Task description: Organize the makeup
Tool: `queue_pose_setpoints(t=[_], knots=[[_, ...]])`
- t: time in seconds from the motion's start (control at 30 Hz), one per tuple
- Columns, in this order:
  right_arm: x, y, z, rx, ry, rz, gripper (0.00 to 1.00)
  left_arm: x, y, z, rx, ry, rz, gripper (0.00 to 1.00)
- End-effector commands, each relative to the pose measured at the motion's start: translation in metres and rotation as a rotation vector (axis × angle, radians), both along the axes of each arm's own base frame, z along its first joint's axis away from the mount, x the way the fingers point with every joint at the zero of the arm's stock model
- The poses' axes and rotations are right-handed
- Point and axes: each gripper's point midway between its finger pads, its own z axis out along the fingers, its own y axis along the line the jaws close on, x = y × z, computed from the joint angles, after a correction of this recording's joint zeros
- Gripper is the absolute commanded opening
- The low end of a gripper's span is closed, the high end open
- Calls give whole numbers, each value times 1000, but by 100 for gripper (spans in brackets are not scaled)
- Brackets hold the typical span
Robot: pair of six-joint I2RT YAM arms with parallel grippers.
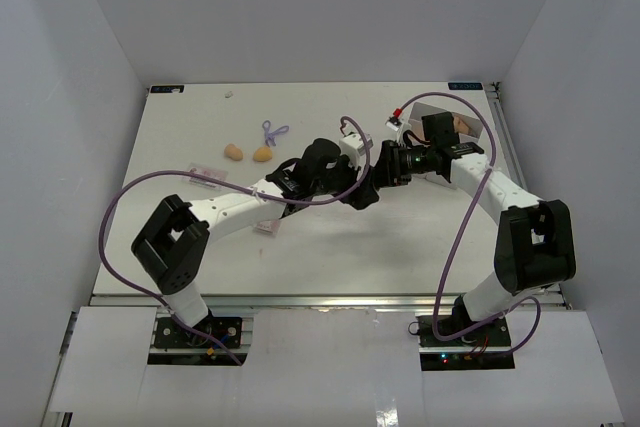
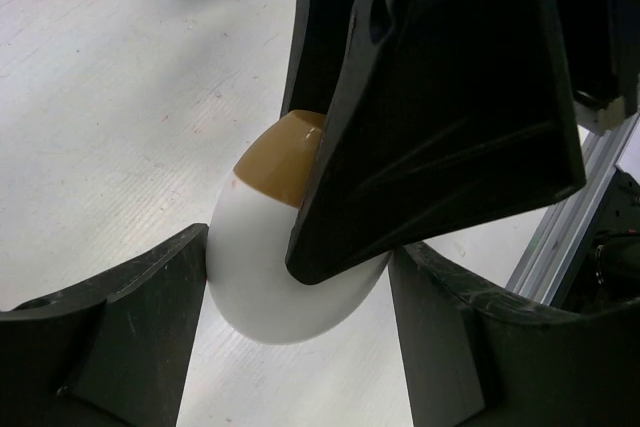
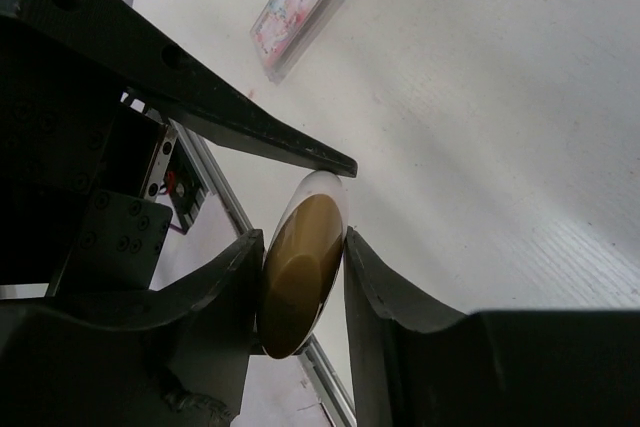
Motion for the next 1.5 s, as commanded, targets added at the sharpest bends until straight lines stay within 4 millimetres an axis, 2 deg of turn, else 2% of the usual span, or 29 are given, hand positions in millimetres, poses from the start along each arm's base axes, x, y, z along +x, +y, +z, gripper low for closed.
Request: queue_pose_setpoints(t=[0.0, 0.13, 0.17, 0.33, 0.43, 0.6, 0.7, 0.87, 0.93, 0.97, 1.0, 1.03, 1.1, 1.23, 1.47], knots=[[5, 3, 12, 11, -35, 20, 36, 10, -11, 26, -31, -70, -6, 18], [5, 3, 14, 15, -51, 35, 21, 12, -11, 23, -20, -68, 1, 24], [5, 3, 15, 16, -62, 42, 18, 12, -10, 24, -20, -68, 4, 31], [13, -4, 19, -3, -134, 54, 12, 8, -3, 29, -27, -74, 17, 79], [26, -15, 26, -37, -193, 39, 9, 4, 7, 37, -24, -85, 29, 97], [67, -42, 49, -141, -406, -57, 8, -4, 37, 44, 47, -85, 63, 98], [91, -58, 57, -230, -530, -122, 8, -9, 57, 61, 63, -110, 92, 98], [135, -83, 73, -387, -720, -217, 8, -21, 108, 67, 148, -156, 164, 98], [151, -93, 75, -446, -779, -251, 8, -24, 134, 54, 212, -182, 221, 98], [159, -98, 77, -476, -817, -269, 8, -25, 144, 57, 215, -203, 250, 98], [166, -103, 75, -510, -833, -286, 8, -28, 154, 43, 242, -200, 262, 98], [174, -106, 78, -523, -860, -303, 8, -29, 160, 40, 249, -207, 278, 98], [185, -110, 81, -558, -893, -307, 8, -32, 170, 38, 241, -227, 309, 98], [205, -116, 80, -631, -946, -277, 8, -33, 178, 42, 227, -245, 336, 98], [210, -117, 68, -684, -1007, -124, 8, -32, 180, 41, 225, -240, 337, 98]])
